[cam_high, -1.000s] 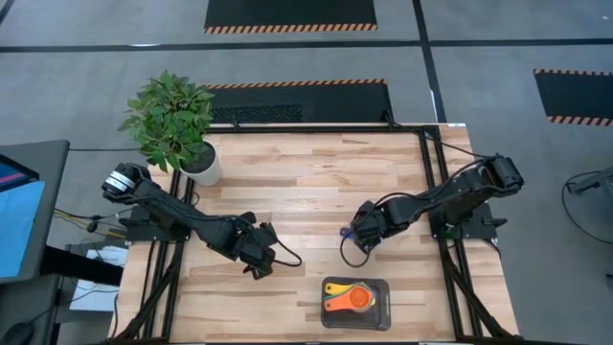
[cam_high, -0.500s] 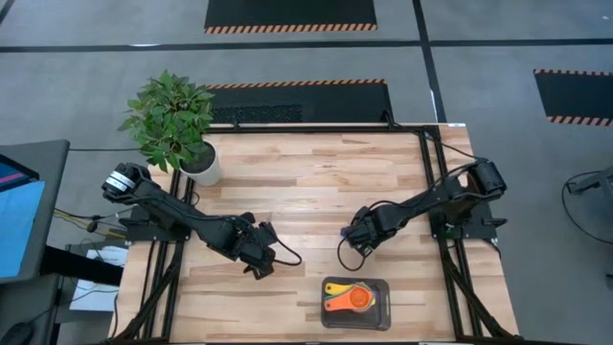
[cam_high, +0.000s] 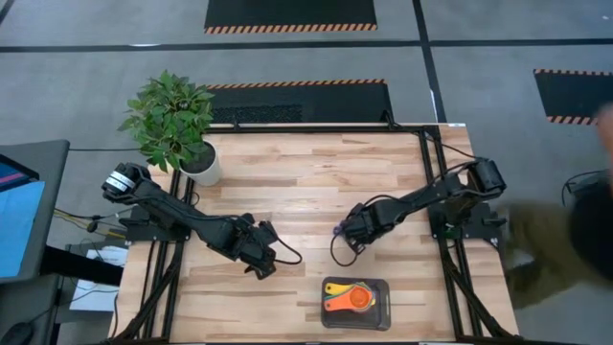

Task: Nest measuring cups in basket
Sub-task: Stack the dark blue measuring cup on top of the orange measuring cup in the black bin

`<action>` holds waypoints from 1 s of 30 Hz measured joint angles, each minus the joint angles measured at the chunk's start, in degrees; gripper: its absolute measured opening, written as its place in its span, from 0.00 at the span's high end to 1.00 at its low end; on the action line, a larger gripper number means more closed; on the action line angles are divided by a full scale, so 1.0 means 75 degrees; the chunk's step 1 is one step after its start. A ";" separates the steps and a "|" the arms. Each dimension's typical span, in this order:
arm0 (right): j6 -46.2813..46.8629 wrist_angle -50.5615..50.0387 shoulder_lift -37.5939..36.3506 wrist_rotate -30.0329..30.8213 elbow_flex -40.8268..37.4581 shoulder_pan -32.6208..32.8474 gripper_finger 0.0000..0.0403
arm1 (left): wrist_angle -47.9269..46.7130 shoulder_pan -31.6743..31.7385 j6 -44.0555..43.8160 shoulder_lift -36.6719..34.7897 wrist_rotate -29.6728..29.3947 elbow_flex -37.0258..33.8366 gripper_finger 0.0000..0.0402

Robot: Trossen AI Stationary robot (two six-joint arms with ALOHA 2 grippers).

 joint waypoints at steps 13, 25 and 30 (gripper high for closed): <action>-0.0005 -0.0103 -0.0134 0.0116 0.0004 -0.0107 0.96 | 0.0032 0.0000 -0.0009 0.0000 0.0006 0.0000 0.97; 0.0131 -0.0108 -0.1676 0.0227 -0.0004 -0.0107 0.99 | 0.0374 0.0000 0.0071 0.0000 -0.0141 0.0000 0.97; 0.0569 0.0010 -0.2592 0.0234 0.0000 0.0229 0.99 | 0.0433 0.0000 0.0076 0.0000 -0.0172 0.0000 0.97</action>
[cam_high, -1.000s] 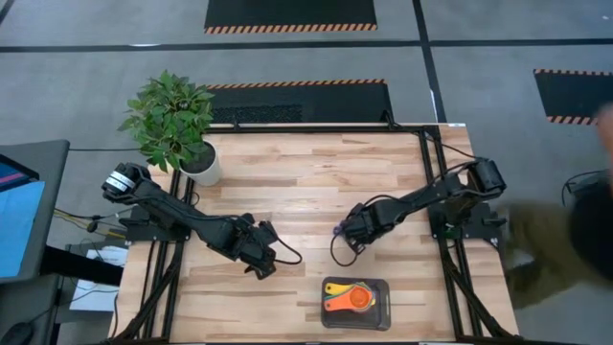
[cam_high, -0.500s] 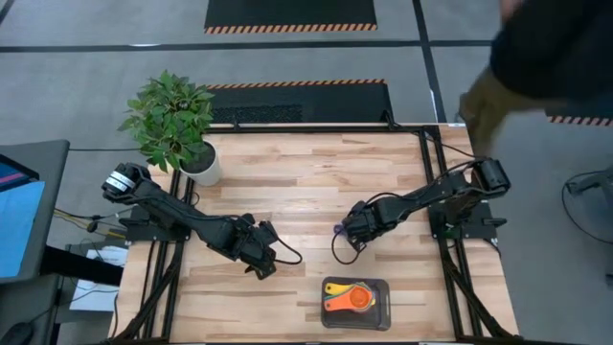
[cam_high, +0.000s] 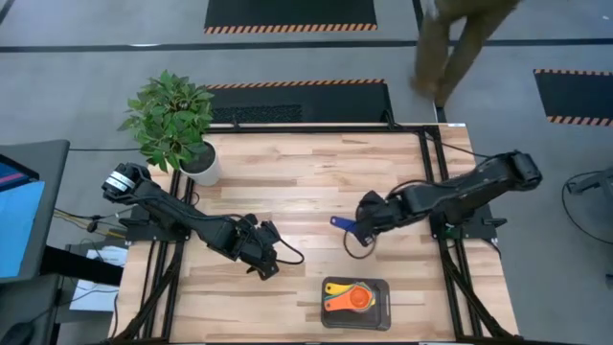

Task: Nest measuring cups in basket
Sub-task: Stack the dark blue measuring cup on top of the orange measuring cup in the black bin

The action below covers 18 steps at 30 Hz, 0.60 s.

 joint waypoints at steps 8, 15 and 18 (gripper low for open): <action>0.1274 0.0465 -0.0921 -0.0013 0.0003 0.1795 0.99 | -0.0041 0.0000 0.0033 0.0000 0.0005 0.0000 0.97; 0.1958 0.2535 -0.0318 -0.0001 0.0006 0.3273 0.99 | -0.0103 0.0000 0.0201 0.0000 -0.0077 0.0000 0.97; 0.2281 0.2972 0.0046 -0.0011 0.0006 0.3593 0.99 | -0.0096 0.0000 0.0201 0.0000 -0.0125 0.0000 0.97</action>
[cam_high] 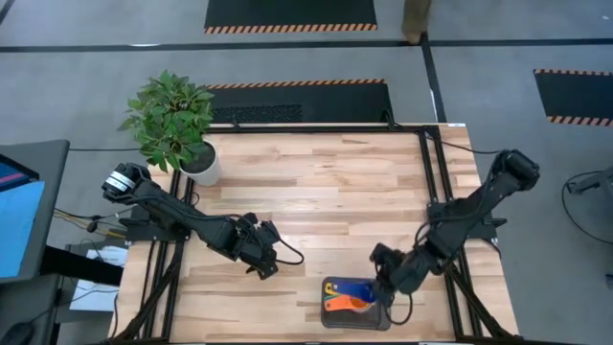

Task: Nest measuring cups in basket
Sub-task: Stack the dark blue measuring cup on top of the orange measuring cup in the black bin

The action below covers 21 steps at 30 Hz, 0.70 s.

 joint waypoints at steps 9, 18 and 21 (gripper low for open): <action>0.0833 0.0804 0.0900 -0.0001 0.0013 0.0330 0.99 | -0.0322 0.0024 0.0455 0.0000 -0.0110 0.0000 0.97; -0.0179 0.0237 0.1799 -0.0022 0.1274 0.0270 0.99 | -0.0376 0.0029 0.0336 0.0000 -0.0190 0.0000 0.97; -0.0236 -0.0592 0.2025 -0.0028 0.1650 0.0273 0.99 | -0.0379 0.0029 0.0332 0.0000 -0.0190 0.0000 0.97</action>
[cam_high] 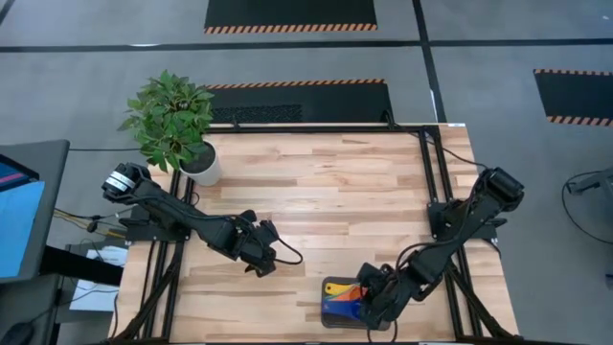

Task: Nest measuring cups in basket
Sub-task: Stack the dark blue measuring cup on top of the orange measuring cup in the black bin

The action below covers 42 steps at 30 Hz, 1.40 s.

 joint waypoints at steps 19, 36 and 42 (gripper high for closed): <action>-0.0010 -0.1296 0.0036 -0.0029 0.0259 0.0000 0.97 | 0.0026 0.0003 -0.0213 0.0000 -0.0107 0.0000 0.97; -0.0236 -0.1631 0.0036 -0.0029 0.0259 -0.0306 0.89 | 0.0026 0.0003 -0.0216 0.0000 -0.0146 0.0000 0.97; -0.0236 -0.1672 0.0036 -0.0166 0.0258 -0.0300 0.91 | 0.0026 0.0003 -0.0216 0.0000 -0.0192 0.0000 0.97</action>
